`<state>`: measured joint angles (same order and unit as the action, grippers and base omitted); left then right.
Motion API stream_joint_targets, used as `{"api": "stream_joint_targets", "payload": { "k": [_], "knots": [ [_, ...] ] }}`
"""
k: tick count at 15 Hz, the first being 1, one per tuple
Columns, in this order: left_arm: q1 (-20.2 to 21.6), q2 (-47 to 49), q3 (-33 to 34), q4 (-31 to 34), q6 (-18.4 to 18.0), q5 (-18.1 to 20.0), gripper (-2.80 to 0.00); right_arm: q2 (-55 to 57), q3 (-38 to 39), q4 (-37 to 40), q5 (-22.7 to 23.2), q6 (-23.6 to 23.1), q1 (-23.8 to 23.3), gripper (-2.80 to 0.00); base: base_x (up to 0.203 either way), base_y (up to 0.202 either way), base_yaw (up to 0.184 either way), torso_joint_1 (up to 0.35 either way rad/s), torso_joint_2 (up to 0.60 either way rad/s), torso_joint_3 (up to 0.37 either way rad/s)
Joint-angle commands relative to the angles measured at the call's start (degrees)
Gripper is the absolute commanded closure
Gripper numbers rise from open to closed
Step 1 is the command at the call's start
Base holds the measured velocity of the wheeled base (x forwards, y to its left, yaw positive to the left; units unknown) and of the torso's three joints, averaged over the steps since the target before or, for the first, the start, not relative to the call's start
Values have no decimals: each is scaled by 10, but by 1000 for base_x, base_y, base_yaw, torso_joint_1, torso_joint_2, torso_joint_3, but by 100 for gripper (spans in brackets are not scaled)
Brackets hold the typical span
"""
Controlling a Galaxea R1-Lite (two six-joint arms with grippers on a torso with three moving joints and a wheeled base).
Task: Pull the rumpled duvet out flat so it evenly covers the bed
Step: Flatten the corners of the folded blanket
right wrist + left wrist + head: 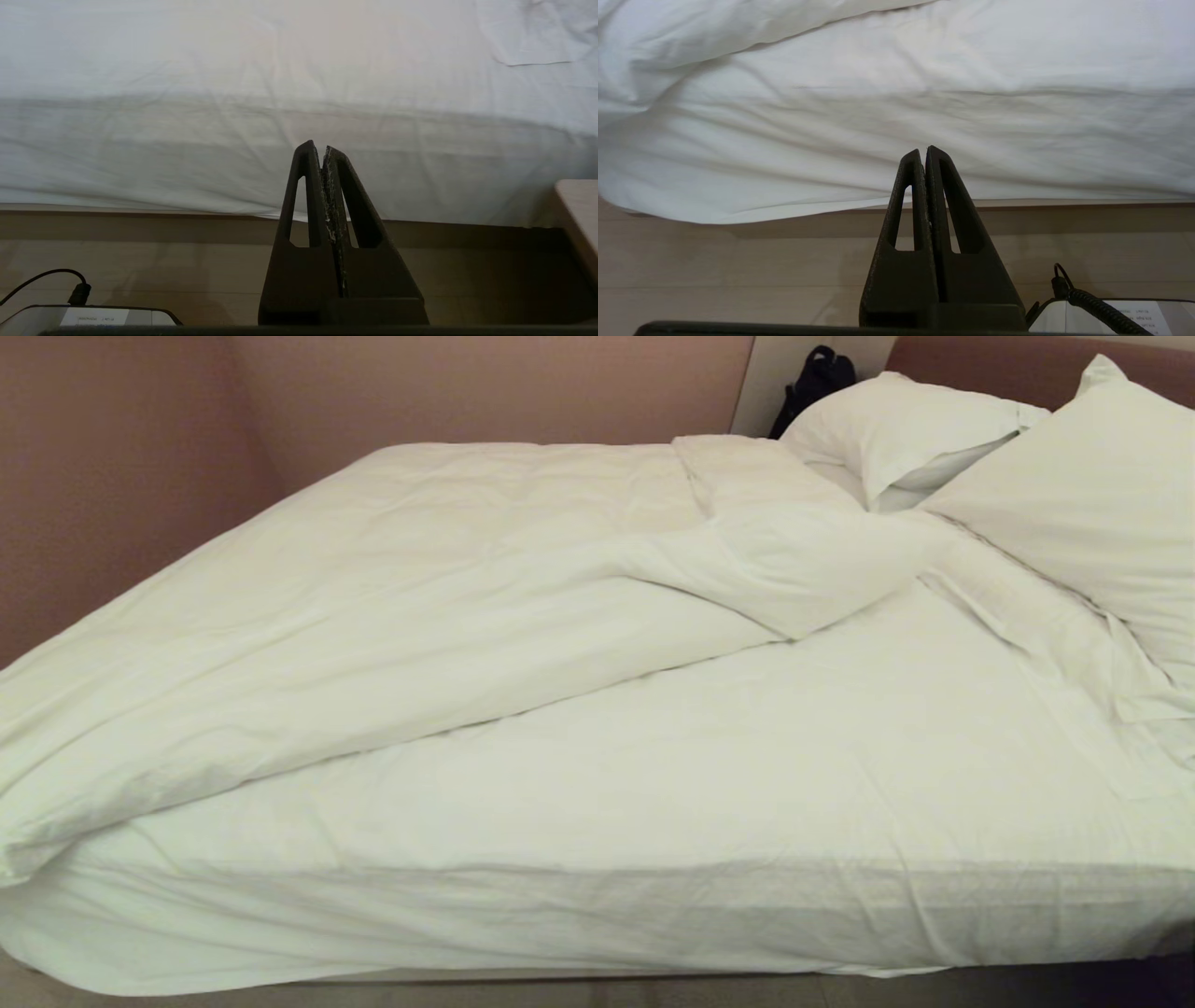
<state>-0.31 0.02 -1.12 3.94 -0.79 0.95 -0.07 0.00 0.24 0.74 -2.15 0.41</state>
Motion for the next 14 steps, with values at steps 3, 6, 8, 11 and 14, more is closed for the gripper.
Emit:
{"api": "stream_joint_targets", "payload": {
  "k": [3,6,8,11,14],
  "knots": [
    [0,0,0,0,0,0,0,1,0,0,0,-1,0,0,0,-194,-1,3,3,1],
    [0,0,0,0,0,2,0,1,0,0,0,-1,0,0,0,-168,0,0,2,3],
    [0,0,0,0,0,1,0,1,0,0,0,-1,0,0,0,-36,0,1,1,1],
    [0,0,0,0,0,2,0,1,0,0,0,-1,0,0,0,0,0,0,0,0],
    [0,0,0,0,1,2,0,1,0,0,0,-1,0,0,0,0,0,0,0,0]
  ]
}}
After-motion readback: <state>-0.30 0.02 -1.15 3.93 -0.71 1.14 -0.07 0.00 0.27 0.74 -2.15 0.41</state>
